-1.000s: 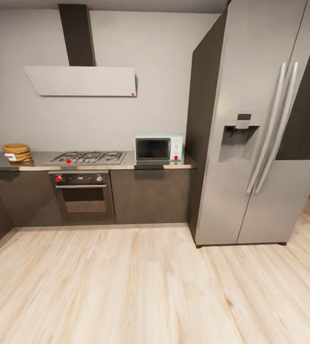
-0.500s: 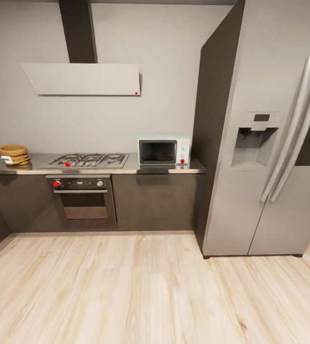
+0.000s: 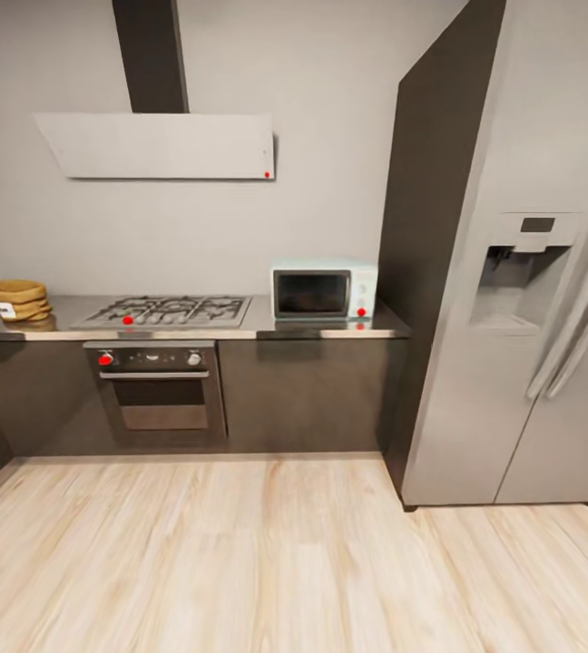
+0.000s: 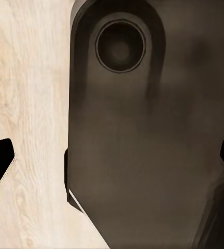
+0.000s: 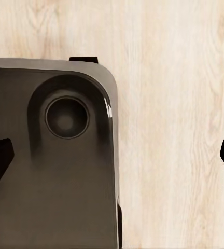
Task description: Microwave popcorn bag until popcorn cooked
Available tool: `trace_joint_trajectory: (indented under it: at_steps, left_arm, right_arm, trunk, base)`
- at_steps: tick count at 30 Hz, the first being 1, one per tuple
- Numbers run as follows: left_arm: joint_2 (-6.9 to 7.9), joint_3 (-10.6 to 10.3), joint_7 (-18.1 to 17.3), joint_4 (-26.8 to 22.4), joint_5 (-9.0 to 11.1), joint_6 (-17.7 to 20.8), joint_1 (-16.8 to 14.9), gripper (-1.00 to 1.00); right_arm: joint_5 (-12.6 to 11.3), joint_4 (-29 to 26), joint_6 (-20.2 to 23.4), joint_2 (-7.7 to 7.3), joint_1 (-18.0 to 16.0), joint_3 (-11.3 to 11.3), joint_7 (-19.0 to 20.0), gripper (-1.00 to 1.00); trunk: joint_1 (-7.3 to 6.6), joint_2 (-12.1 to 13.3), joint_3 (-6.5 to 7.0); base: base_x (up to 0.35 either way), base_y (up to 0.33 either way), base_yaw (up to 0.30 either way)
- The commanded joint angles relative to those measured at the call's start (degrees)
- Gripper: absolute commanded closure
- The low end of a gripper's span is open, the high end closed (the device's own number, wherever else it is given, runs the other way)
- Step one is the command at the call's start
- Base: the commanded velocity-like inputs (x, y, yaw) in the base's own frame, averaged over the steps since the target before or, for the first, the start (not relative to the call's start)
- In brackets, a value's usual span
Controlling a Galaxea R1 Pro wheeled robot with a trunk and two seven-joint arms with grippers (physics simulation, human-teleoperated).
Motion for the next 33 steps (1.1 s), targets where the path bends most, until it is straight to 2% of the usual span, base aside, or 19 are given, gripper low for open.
trace_joint_trajectory:
  at_steps: [1, 33]
  left_arm:
    - [-0.01, 0.4, 0.0, -0.1, 0.0, 0.1, 0.0, -1.00]
    - [-0.01, 0.4, 0.0, -0.1, 0.0, 0.1, 0.0, -1.00]
  right_arm:
    - [0.0, 0.0, -0.2, 0.00, 0.0, 0.0, -0.1, -1.00]
    - [0.0, 0.0, -0.2, 0.00, 0.0, 0.0, -0.1, -1.00]
  trunk:
    - [0.03, 0.0, -0.03]
    - [0.03, 0.0, -0.03]
  base:
    - [0.308, 0.013, 0.000]
    - [0.309, 0.001, 0.000]
